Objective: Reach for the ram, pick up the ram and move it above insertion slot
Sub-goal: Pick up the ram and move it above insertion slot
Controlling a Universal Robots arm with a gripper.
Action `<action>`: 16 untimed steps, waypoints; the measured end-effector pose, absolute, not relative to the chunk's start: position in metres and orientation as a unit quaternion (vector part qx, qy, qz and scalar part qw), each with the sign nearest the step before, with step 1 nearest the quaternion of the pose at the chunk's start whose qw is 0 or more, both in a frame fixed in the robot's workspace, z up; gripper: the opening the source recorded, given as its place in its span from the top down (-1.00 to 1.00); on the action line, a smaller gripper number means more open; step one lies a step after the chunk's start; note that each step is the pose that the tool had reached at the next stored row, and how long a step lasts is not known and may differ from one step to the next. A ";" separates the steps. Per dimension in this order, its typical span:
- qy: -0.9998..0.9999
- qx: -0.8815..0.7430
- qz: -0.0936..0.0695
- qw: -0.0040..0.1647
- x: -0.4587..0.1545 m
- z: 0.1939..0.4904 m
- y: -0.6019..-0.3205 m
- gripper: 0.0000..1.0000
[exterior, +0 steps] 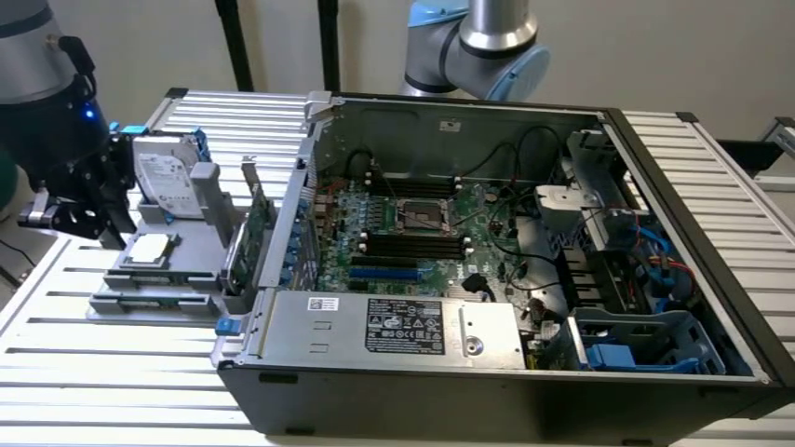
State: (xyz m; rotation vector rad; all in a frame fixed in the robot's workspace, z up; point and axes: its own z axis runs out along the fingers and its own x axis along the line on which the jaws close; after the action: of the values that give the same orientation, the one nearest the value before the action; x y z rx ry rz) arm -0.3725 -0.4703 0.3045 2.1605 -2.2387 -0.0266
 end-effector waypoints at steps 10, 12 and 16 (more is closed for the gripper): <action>-0.719 0.694 -0.009 0.015 -0.373 0.286 -0.471 0.39; -0.719 0.694 -0.009 0.015 -0.373 0.283 -0.471 0.39; -0.719 0.694 -0.009 0.015 -0.373 0.275 -0.472 0.39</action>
State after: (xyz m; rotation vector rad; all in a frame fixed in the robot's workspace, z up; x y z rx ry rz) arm -0.3726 -0.4720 0.2754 2.1604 -2.2387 -0.0266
